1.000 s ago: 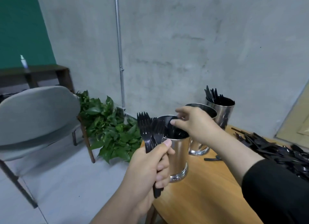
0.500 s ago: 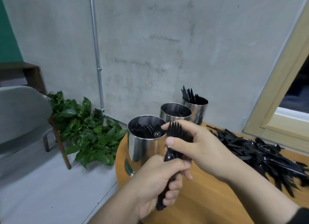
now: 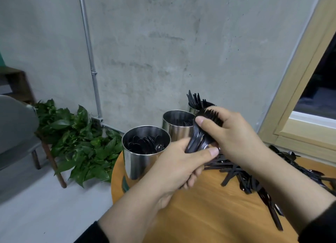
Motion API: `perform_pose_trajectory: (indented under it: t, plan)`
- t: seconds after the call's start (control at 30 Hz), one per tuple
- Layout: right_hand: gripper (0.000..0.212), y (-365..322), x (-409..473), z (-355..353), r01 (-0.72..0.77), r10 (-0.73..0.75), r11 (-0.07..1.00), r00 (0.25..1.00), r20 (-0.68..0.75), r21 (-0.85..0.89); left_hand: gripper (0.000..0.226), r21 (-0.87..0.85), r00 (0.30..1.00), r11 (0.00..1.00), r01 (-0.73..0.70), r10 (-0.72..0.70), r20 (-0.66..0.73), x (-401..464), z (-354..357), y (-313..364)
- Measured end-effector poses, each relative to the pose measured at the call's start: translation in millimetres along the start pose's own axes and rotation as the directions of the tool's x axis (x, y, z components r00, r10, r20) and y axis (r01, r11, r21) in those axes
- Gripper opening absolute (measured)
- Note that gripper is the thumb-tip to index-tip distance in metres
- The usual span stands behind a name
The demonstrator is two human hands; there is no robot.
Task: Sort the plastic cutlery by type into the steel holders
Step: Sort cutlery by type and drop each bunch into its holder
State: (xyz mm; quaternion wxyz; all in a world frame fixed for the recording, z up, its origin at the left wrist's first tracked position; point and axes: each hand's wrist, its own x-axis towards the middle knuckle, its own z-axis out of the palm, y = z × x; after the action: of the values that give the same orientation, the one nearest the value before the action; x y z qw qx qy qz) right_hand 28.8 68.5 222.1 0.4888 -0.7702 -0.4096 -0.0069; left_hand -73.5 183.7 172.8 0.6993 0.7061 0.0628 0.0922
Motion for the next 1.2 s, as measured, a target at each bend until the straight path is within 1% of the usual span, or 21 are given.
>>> perform_pose_trajectory:
  t: [0.07,0.13,0.17,0.2,0.27,0.37,0.47,0.53,0.6,0.63,0.67,0.7,0.73,0.83,0.9,0.93,0.97,1.07,1.13,1.2]
  plan:
    - [0.021,3,19,-6,0.026,-0.027,1.0,0.995,-0.097,-0.015,0.02,0.038,0.996,0.996,-0.083,0.084,-0.043,12,-8,9]
    - [0.02,7,43,-16,0.056,-0.061,0.998,0.973,-0.223,-0.027,0.034,0.138,0.978,0.983,-0.119,0.14,-0.154,26,-21,16]
    - [0.021,9,56,-21,0.068,-0.08,0.996,0.955,-0.287,-0.051,0.037,0.199,0.958,0.972,-0.128,0.173,-0.227,34,-30,18]
    - [0.021,13,70,-25,0.077,-0.1,0.994,0.934,-0.342,-0.081,0.034,0.252,0.938,0.959,-0.128,0.2,-0.285,42,-39,22]
    - [0.02,22,97,-29,0.076,-0.129,0.986,0.907,-0.401,-0.145,0.028,0.34,0.919,0.936,-0.095,0.214,-0.331,56,-55,28]
    - [0.022,45,132,-18,0.05,-0.144,0.97,0.906,-0.399,-0.237,0.027,0.477,0.929,0.879,-0.007,0.183,-0.323,77,-72,30]
    - [0.028,77,157,1,0.009,-0.133,0.941,0.93,-0.344,-0.339,0.027,0.564,0.925,0.824,0.043,0.181,-0.335,90,-79,30]
    - [0.03,96,163,14,-0.03,-0.085,0.913,0.961,-0.264,-0.406,0.03,0.607,0.92,0.793,0.052,0.199,-0.339,95,-81,29]
    - [0.034,109,162,26,-0.057,-0.007,0.881,0.991,-0.132,-0.471,0.032,0.64,0.915,0.766,0.061,0.213,-0.342,99,-80,29]
    - [0.04,112,158,30,-0.064,0.039,0.866,0.997,-0.06,-0.496,0.033,0.651,0.914,0.757,0.06,0.221,-0.341,100,-78,29]
    - [0.051,115,154,31,-0.076,0.077,0.856,0.997,-0.021,-0.512,0.033,0.662,0.913,0.748,0.054,0.231,-0.336,100,-75,30]
    - [0.059,117,148,30,-0.096,0.095,0.858,0.995,-0.028,-0.505,0.033,0.671,0.912,0.74,0.045,0.244,-0.33,101,-72,30]
    - [0.06,119,142,24,-0.126,0.1,0.867,0.992,-0.08,-0.482,0.033,0.675,0.909,0.737,0.031,0.261,-0.326,102,-67,31]
    - [0.043,128,106,-6,-0.18,0.08,0.911,0.96,-0.269,-0.371,0.034,0.633,0.881,0.77,-0.081,0.353,-0.316,97,-43,32]
    - [0.039,144,67,-30,-0.216,0.095,0.901,0.944,-0.316,-0.376,0.037,0.567,0.867,0.801,-0.192,0.409,-0.284,93,-20,26]
    - [0.036,155,43,-41,-0.239,0.11,0.888,0.94,-0.323,-0.393,0.037,0.54,0.873,0.811,-0.225,0.414,-0.257,91,-6,19]
    - [0.033,167,18,-50,-0.261,0.126,0.874,0.937,-0.327,-0.41,0.035,0.532,0.891,0.815,-0.23,0.396,-0.222,90,9,7]
    - [0.025,204,-59,-72,-0.348,0.199,0.818,0.919,-0.341,-0.458,0.028,0.594,0.962,0.791,-0.149,0.255,-0.098,95,54,-49]
    - [0.029,223,-103,-82,-0.383,0.235,0.763,0.915,-0.328,-0.521,0.03,0.676,0.984,0.73,-0.103,0.175,-0.04,100,75,-91]
    - [0.04,238,-135,-88,-0.396,0.258,0.719,0.915,-0.309,-0.572,0.041,0.76,0.99,0.646,-0.07,0.14,-0.027,108,86,-125]
